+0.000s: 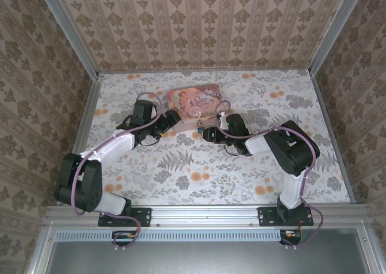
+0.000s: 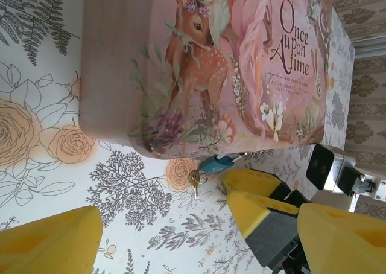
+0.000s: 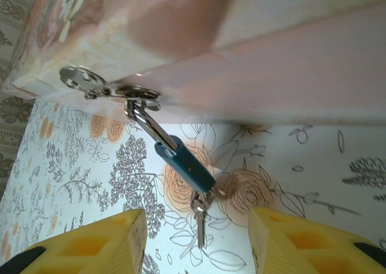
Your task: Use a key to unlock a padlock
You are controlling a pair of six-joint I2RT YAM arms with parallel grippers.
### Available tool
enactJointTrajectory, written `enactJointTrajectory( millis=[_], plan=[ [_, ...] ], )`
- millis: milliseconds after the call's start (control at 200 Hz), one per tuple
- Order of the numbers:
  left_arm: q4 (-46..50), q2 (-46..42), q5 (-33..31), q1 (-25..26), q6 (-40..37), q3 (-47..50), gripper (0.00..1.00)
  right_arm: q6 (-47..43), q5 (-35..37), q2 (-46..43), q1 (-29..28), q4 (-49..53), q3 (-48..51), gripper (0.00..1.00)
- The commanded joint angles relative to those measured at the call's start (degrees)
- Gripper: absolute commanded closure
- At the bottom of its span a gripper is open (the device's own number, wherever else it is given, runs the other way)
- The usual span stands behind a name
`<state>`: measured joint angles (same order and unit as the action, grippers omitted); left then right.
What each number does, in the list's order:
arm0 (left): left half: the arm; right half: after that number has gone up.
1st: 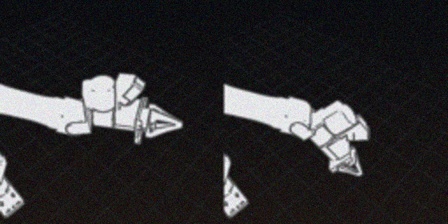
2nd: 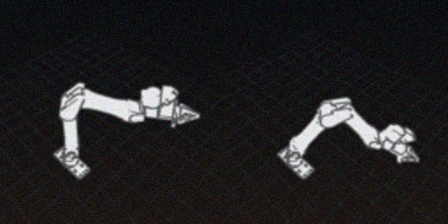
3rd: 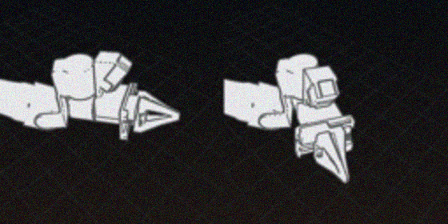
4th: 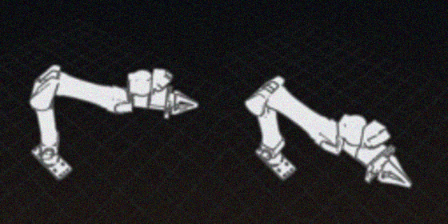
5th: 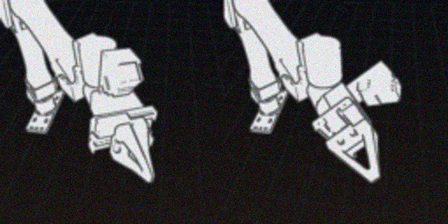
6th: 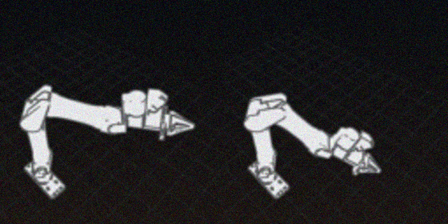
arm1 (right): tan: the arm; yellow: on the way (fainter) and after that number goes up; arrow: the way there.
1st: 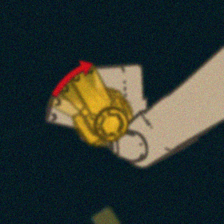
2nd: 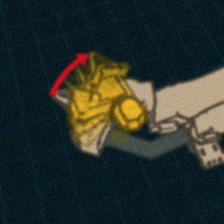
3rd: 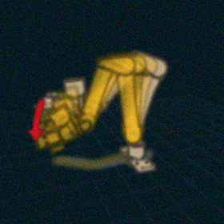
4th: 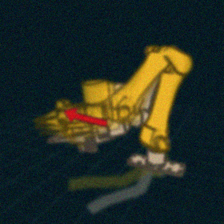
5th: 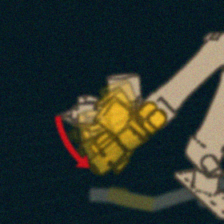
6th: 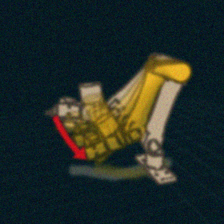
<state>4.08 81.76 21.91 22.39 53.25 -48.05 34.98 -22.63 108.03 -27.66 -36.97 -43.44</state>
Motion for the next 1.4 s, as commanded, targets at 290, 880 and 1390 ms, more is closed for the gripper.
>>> enactJointTrajectory(
  millis=[290, 880, 1390],
  plan=[
    [0.4, 1.2, 1.5, -0.6, -1.3, -1.9, 0.15, -5.1, 2.2, 5.4, -1.4, 2.9, -5.4, 0.52],
    [0.8, 2.2, 2.3, -0.7, -1.6, -2.4, 0.15, -3.4, 3.4, 7.2, -1.4, -0.3, -5.7, 0.80],
    [10.7, 1.9, -4.2, -0.6, -11.9, -7.1, 0.15, 2.2, 4.3, 2.5, -0.7, 0.6, -3.2, 1.00]
  ],
)
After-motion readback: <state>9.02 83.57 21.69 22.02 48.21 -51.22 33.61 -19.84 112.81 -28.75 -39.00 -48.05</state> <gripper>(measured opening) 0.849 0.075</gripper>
